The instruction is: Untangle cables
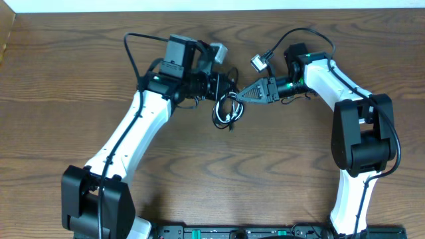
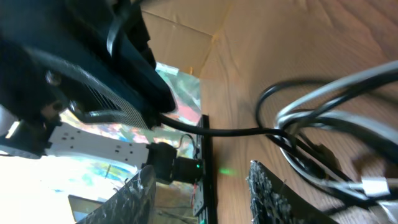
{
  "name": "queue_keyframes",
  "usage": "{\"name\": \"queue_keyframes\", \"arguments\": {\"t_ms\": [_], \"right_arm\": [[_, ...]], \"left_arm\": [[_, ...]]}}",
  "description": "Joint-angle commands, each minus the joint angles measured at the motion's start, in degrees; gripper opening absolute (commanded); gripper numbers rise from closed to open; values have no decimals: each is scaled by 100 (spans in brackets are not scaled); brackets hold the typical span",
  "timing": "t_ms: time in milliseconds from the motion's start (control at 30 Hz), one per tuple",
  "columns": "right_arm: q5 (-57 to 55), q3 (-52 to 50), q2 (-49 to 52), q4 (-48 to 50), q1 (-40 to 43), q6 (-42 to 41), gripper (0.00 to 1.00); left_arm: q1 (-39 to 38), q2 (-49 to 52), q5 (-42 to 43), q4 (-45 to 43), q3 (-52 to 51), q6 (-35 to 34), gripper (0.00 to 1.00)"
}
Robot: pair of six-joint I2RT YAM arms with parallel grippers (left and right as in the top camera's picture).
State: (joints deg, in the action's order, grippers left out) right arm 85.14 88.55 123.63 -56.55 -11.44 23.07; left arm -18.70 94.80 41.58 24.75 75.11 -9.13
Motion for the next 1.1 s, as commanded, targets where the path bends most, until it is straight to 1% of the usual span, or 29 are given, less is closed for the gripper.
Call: {"name": "queue_keyframes", "arguments": {"t_ms": [0,100,300,533,667,733,900,1067], "right_arm": [[435,26,66,160,107,98,45],[433,26,66,376,111,101,46],[122,24,66,238,140,98,46],[46,24,66,234,122,101,47],[-90,24,66,240,129,103,47],[-164,24,66,251,129,105,48],[-350,24,66,264,131,103,48],[-509,24,66,284,166,98,47]], "left_arm": [[208,-22,1117,-203,55,-352,7],[319,-22,1305,-192,55,-411,7],[396,-20,1285,-166,55,-417,7],[396,-20,1388,-811,55,-1005,7],[396,-22,1818,-1294,55,-1241,7],[396,-22,1838,-1375,55,-1287,8],[396,-20,1639,-1272,50,-1252,7],[389,-20,929,-953,48,-1231,7]]}}
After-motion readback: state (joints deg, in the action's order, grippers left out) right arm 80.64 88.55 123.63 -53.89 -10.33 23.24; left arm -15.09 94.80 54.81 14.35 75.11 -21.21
